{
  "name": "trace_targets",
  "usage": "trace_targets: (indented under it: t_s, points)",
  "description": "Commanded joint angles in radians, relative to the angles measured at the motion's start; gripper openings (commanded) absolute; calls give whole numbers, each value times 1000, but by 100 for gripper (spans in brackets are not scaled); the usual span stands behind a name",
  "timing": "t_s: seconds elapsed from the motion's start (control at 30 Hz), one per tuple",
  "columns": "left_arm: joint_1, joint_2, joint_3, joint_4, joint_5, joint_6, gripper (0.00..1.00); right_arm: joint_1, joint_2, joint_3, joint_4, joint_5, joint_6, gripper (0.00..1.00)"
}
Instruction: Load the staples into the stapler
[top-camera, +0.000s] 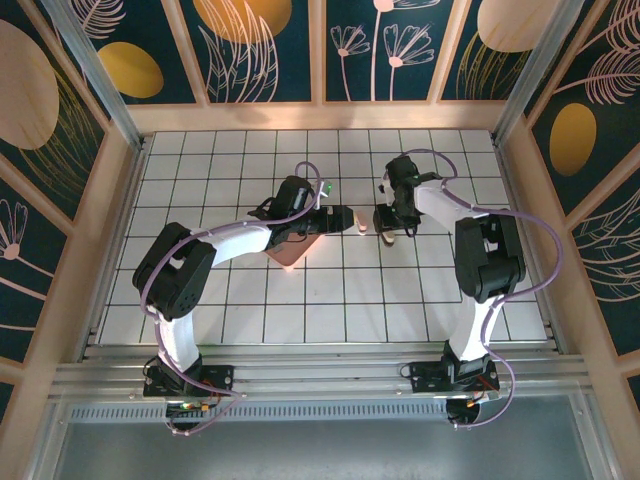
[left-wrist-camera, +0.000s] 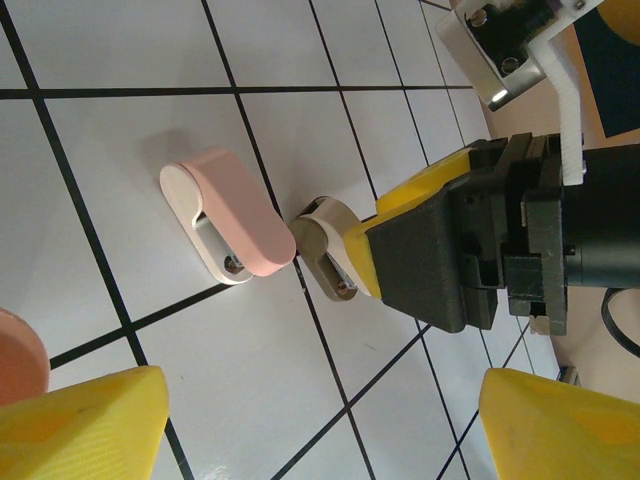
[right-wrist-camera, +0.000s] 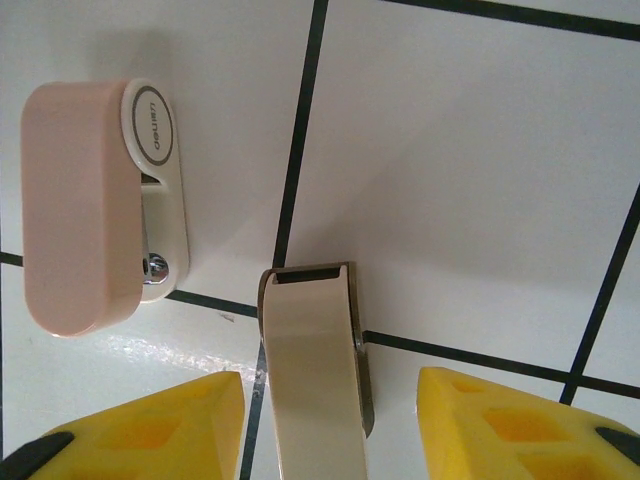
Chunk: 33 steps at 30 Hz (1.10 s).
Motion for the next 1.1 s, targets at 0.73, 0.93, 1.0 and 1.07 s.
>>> trace_targets:
  t_s: [0.73, 0.93, 1.0, 1.07]
  points:
    - [5, -10, 23, -30, -24, -1, 81, -66, 71, 86, 20, 36, 91, 24]
    - [6, -16, 28, -34, -30, 3, 81, -67, 117, 140, 17, 25, 121, 24]
    - [5, -16, 29, -37, -30, 4, 81, -68, 127, 154, 13, 12, 127, 24]
    - [6, -16, 31, -38, -31, 4, 81, -66, 139, 167, 1, 4, 130, 24]
